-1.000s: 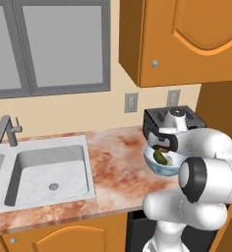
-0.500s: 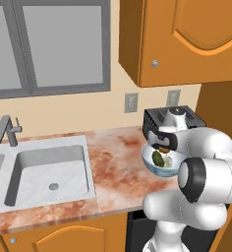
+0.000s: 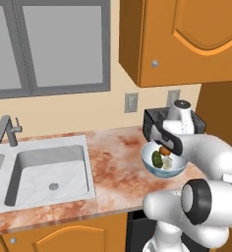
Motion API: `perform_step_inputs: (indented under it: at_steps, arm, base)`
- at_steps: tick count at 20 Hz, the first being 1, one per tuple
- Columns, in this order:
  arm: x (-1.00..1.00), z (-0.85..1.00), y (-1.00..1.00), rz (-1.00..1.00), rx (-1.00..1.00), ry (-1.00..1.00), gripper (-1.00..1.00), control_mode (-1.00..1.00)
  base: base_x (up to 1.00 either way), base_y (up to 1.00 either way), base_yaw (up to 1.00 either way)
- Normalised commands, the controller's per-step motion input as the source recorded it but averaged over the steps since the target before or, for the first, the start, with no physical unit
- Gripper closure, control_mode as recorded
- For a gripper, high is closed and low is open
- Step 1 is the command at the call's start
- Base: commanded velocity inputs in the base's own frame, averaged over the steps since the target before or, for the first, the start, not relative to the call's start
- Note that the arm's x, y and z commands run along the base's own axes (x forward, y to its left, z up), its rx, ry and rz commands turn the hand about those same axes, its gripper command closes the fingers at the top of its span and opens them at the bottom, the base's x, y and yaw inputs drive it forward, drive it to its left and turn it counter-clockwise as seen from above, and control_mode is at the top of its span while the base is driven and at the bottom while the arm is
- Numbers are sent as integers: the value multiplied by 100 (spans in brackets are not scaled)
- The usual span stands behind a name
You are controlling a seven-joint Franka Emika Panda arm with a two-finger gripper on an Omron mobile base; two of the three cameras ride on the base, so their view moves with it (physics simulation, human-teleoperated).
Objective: Take the garlic, cucumber, and tangerine from the freezer and place them in the bowl on the counter.
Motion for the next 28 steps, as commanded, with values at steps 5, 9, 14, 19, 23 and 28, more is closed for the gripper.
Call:
perform_step_inputs:
  at_steps: [5,9,14,19,23,28]
  arm:
    - [-33,59,30,0,-2,0,-100,-100]
    - [-51,43,24,0,-2,0,-100,-100]
    - [-80,25,2,0,0,0,-100,-100]
    - [-82,34,0,0,0,-1,-100,-100]
    - [-78,32,1,0,0,-3,-100,-100]
    - [-79,31,11,1,0,-8,-100,-100]
  base:
    - [0,0,0]
    - [0,0,0]
    - [0,0,0]
    - [0,0,0]
    - [0,0,0]
    - [0,0,0]
